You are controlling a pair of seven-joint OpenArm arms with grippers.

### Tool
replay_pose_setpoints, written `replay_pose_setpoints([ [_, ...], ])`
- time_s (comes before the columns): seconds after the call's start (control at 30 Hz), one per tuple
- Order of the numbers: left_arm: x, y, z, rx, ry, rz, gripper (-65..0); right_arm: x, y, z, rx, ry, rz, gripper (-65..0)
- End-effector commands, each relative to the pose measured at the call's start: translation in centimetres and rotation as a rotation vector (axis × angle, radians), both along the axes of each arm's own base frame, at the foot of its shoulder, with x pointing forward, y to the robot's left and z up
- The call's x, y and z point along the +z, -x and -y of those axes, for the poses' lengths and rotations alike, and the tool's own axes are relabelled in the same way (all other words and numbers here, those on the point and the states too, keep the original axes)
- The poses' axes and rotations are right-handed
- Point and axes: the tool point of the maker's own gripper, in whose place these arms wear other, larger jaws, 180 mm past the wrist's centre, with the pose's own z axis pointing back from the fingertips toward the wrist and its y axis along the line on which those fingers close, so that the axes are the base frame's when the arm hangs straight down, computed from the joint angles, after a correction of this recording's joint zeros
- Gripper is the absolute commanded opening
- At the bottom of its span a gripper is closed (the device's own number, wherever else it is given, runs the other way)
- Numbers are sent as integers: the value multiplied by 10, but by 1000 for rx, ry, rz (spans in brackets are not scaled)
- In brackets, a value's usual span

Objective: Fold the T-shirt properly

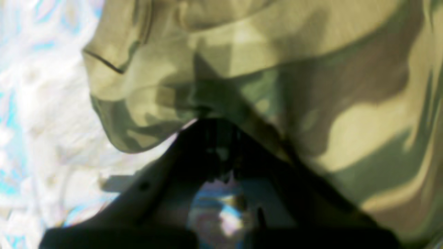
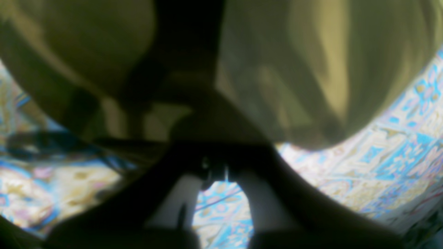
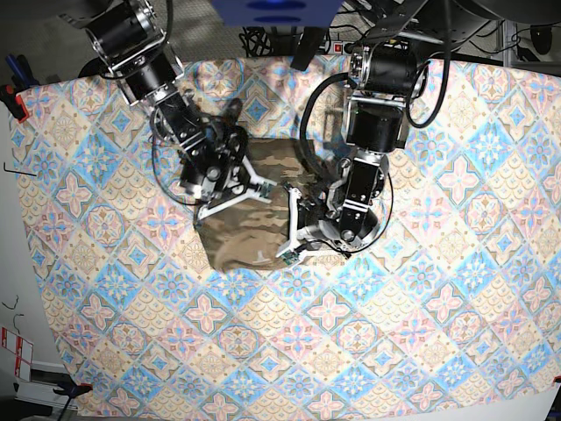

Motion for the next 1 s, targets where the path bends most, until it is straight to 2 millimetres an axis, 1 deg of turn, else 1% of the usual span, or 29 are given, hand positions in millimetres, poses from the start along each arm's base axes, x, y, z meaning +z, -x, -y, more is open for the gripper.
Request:
replay_pose_setpoints([
  [0.0,17,-15,8,-8,31,44,-650,13,-13,-12,9,-52,40,-642],
  [0.07,16,-14,6,-8,19,38,-650,13,-15,-9,-3,-53,42,-642],
  [0.13,15,-13,4,-8,7,30,-650,16,-21,1,-45,-55,53,-642],
  [0.2,13,-11,4,-8,6,25,-650,19,-29,15,-107,-60,66,-642],
  [0.23,16,-13,1,-5,3,36,-650,21,-33,22,-138,-64,71,-642],
  [0.27,17,-17,-8,4,-11,53,-650,23,-37,30,-170,-68,79,-642],
  [0.33,20,-15,-18,16,-22,79,-650,28,-45,49,-246,-75,97,-642],
  [0.37,24,-15,-20,21,-24,100,-650,34,-53,57,-276,-79,115,-642],
  [0.4,29,-16,-32,32,-48,124,-650,38,-59,66,-307,-72,125,-642],
  [0.43,35,-17,-42,40,-72,145,-650,40,-61,73,-332,-64,127,-642],
  [0.5,48,-20,-51,52,-99,186,-650,47,-65,85,-376,-56,140,-642],
  [0.57,63,-23,-58,65,-122,229,-650,60,-71,96,-402,-47,179,-642],
  [0.67,84,-21,-78,84,-201,277,-650,88,-75,110,-443,-9,243,-642],
  [0.73,91,-13,-89,102,-247,282,-650,105,-75,124,-485,25,276,-642],
  [0.8,97,-3,-96,117,-272,293,-650,122,-75,134,-521,29,322,-642],
  [0.83,98,6,-106,124,-302,294,-650,126,-71,139,-540,25,337,-642],
  [0.9,95,25,-118,126,-332,286,-650,127,-59,148,-573,26,344,-642],
  [0.97,87,41,-124,120,-349,264,-650,120,-48,155,-596,33,326,-642],
])
